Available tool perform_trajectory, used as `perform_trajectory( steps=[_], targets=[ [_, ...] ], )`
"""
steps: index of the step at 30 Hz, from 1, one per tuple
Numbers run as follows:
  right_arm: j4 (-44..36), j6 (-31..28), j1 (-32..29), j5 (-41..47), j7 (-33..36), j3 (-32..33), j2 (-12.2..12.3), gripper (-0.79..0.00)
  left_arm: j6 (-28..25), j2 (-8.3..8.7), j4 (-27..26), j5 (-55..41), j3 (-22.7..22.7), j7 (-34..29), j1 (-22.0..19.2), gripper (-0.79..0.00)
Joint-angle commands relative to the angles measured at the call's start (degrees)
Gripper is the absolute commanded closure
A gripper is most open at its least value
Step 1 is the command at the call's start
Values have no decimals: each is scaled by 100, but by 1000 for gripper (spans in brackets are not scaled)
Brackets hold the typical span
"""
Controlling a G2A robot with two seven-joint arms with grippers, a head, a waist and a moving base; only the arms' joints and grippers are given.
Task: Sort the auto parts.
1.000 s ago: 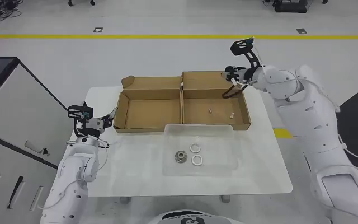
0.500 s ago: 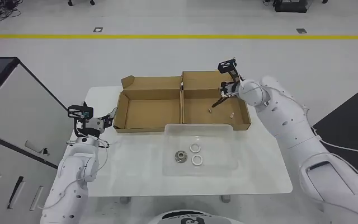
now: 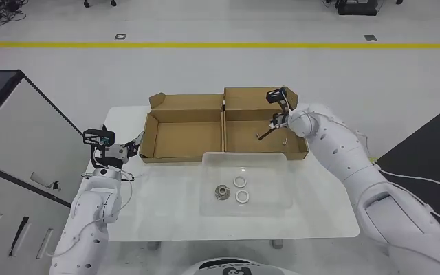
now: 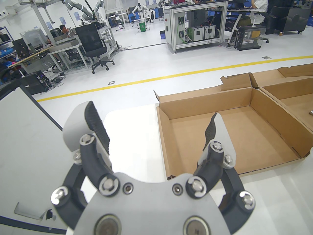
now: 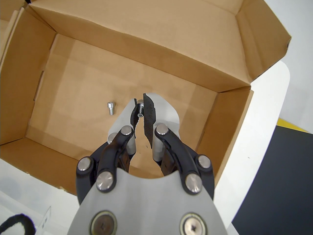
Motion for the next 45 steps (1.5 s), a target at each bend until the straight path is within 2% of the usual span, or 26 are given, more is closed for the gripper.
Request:
perform_trajectory(
  steps=[1,21,22,25,34,36,39,40,45],
  targets=[
    [118,0,22,-6,30,-38,-37,0,0,0,0,0,0,0,0,-785],
    [803,-40,172,-94,173,-225,-332,0,0,0,0,0,0,0,0,-785],
    [824,-43,175,-92,179,-224,-342,-46,0,0,0,0,0,0,0,-785],
    [872,-68,186,-107,179,-222,-369,-111,0,0,0,0,0,0,0,-785],
    [955,-130,216,-122,137,-134,-412,-151,0,0,0,0,0,0,0,-785],
    [922,-149,224,-128,114,-83,-405,-206,0,0,0,0,0,0,0,-785],
    [822,-164,225,-105,107,38,-374,-443,0,0,0,0,0,0,0,-785],
    [764,-174,222,-105,110,84,-359,-785,0,0,0,0,0,0,0,-785],
    [312,-230,126,-98,172,430,-220,-785,0,0,0,0,0,0,0,-785]
  ],
)
